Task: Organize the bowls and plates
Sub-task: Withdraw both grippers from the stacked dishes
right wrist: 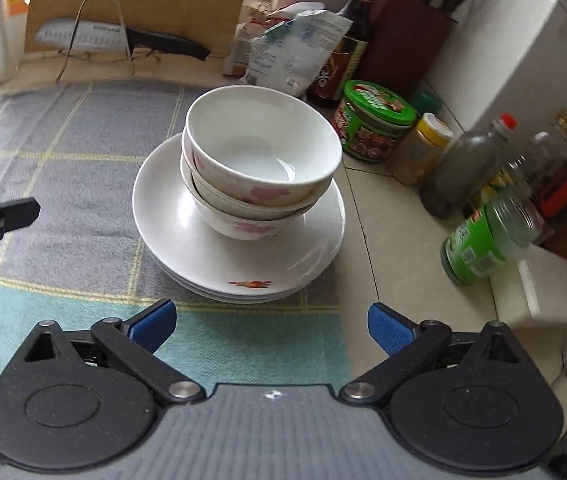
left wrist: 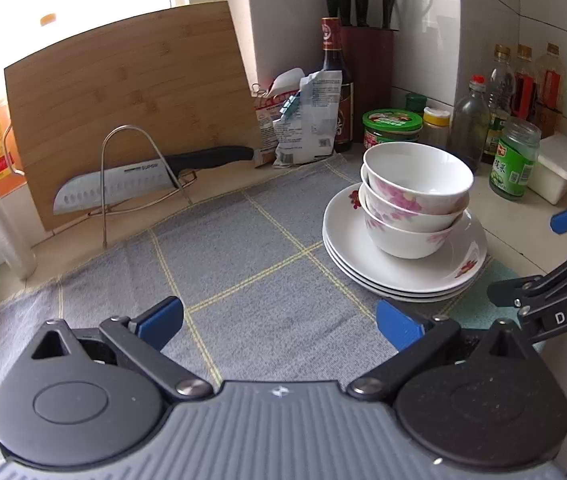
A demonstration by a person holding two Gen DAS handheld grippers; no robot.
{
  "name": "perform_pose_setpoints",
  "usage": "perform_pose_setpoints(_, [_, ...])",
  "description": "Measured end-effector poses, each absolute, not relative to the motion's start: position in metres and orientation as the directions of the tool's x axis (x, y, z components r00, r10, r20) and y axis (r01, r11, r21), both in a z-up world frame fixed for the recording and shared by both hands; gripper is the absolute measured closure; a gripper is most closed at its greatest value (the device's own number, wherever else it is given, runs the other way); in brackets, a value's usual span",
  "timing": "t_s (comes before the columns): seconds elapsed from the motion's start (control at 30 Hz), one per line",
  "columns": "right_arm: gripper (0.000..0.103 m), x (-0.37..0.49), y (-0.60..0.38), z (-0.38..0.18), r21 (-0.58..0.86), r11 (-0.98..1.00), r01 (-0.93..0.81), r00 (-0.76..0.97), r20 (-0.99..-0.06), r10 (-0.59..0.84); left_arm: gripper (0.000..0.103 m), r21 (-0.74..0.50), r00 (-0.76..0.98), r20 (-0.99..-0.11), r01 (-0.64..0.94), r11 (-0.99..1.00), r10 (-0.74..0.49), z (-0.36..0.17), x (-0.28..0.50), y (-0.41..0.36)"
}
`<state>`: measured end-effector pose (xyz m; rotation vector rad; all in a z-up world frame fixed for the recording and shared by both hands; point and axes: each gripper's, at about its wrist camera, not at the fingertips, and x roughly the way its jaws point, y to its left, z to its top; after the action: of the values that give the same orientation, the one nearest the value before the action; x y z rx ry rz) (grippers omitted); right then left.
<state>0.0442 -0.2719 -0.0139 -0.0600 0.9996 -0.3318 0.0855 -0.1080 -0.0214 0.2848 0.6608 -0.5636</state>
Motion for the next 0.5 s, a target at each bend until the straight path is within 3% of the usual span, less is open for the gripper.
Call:
perform_pose_setpoints(0.2, [0.000,0.012,-0.254,0.005,-0.067,0.896,0.438,0.540,-0.777,-0.323,0.001,0.049,0.631,-0.687,0.535,0.844,-0.360,-0.012,0.071,-0.092])
perform_pose_setpoints(0.5, [0.000,-0.010,-0.237,0.015,-0.041,0.873,0.486,0.559,-0.753,-0.347,0.001,0.010,0.638,-0.665,0.527,0.850,-0.388,0.006,0.058,-0.084])
